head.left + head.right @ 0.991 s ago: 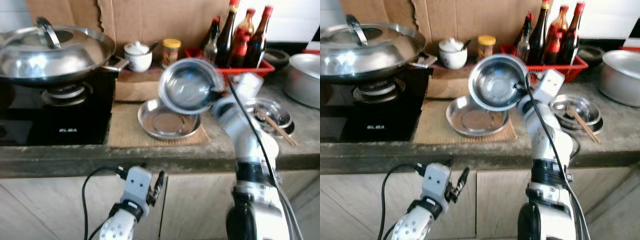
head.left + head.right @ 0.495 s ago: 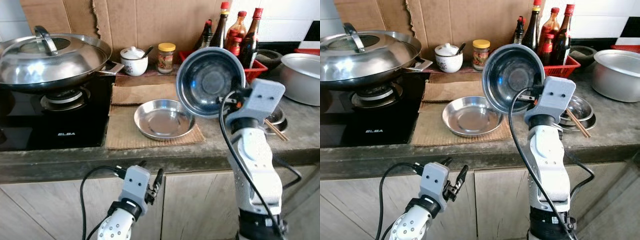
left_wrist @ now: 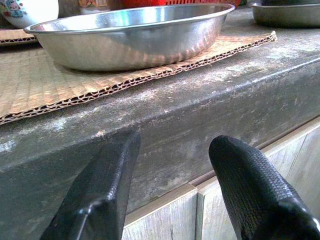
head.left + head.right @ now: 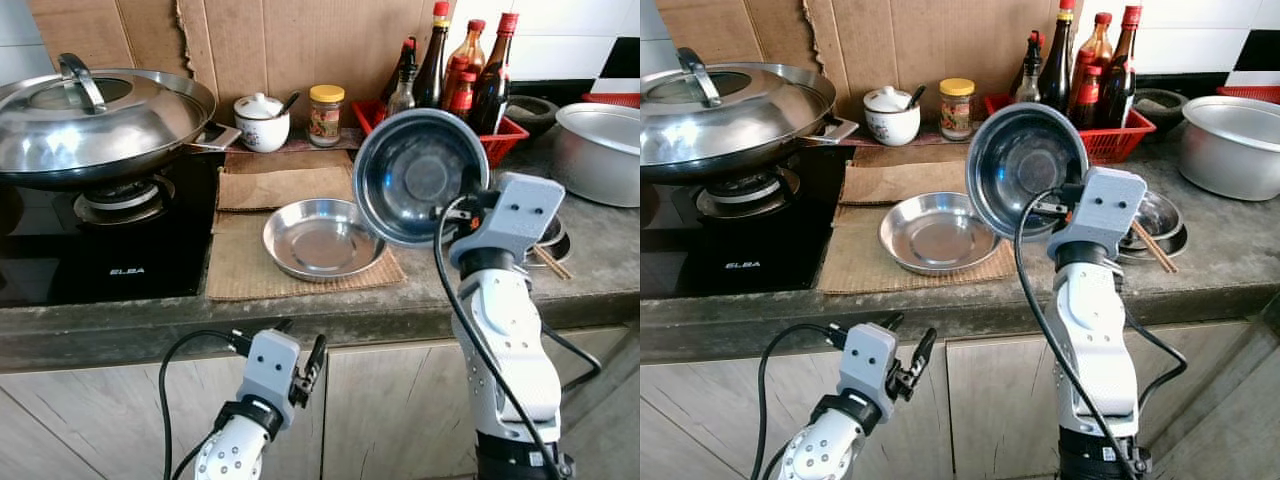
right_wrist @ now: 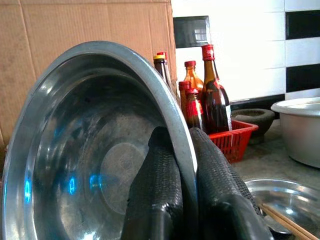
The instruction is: Kitchen organization
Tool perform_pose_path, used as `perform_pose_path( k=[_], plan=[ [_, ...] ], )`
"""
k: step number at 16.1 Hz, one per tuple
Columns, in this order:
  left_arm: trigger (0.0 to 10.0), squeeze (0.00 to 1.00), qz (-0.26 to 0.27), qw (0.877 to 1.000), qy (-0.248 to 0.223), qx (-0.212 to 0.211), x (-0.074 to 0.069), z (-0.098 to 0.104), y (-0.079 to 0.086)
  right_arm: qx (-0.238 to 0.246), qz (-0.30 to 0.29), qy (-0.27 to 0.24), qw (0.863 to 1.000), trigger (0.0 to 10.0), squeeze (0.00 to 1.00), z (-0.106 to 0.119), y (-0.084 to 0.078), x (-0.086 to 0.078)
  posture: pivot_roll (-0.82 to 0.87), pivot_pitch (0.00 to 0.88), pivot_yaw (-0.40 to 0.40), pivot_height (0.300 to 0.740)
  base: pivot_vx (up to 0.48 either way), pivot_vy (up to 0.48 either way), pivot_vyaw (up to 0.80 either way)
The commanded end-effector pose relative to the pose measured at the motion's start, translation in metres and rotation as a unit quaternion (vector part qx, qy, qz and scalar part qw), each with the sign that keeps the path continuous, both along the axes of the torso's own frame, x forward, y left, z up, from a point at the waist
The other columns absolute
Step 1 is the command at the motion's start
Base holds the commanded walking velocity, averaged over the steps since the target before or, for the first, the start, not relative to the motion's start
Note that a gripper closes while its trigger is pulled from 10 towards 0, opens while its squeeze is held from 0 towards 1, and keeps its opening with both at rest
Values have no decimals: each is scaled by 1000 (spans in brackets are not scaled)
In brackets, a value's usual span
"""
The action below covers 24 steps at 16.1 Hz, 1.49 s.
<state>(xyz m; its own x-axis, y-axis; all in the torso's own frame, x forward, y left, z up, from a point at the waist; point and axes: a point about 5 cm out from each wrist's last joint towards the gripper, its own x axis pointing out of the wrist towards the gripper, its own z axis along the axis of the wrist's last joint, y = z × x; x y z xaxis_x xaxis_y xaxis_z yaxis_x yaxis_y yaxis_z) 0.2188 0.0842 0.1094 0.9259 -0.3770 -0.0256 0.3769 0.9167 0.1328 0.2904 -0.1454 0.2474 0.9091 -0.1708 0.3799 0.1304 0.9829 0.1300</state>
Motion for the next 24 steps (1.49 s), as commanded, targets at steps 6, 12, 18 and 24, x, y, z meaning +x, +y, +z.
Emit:
perform_pose_path(
  k=[6, 12, 18, 24],
  plan=[
    [10000, 0, -10, 1000, 3, -3, -2, -2, 0, 13, -8, -12, 1000, 0, 0, 1, -2, -10, 34, 0, -18, 740, -40, 0, 0],
    [10000, 0, -12, 1000, 3, -3, -3, -2, 0, 10, -13, 0, 1000, 0, 0, -5, -5, -13, 34, 0, -19, 740, -269, 0, 0],
    [10000, 0, -14, 1000, 4, -1, -3, -3, -1, 5, -11, 9, 1000, 0, 0, -10, -4, -14, 35, 0, -20, 740, -281, 0, 0],
    [10000, 0, -18, 1000, 5, -1, -4, -4, -1, -9, -5, 49, 999, 0, 0, -34, -4, -25, 28, 0, -15, 740, -282, 0, 0]
  ],
)
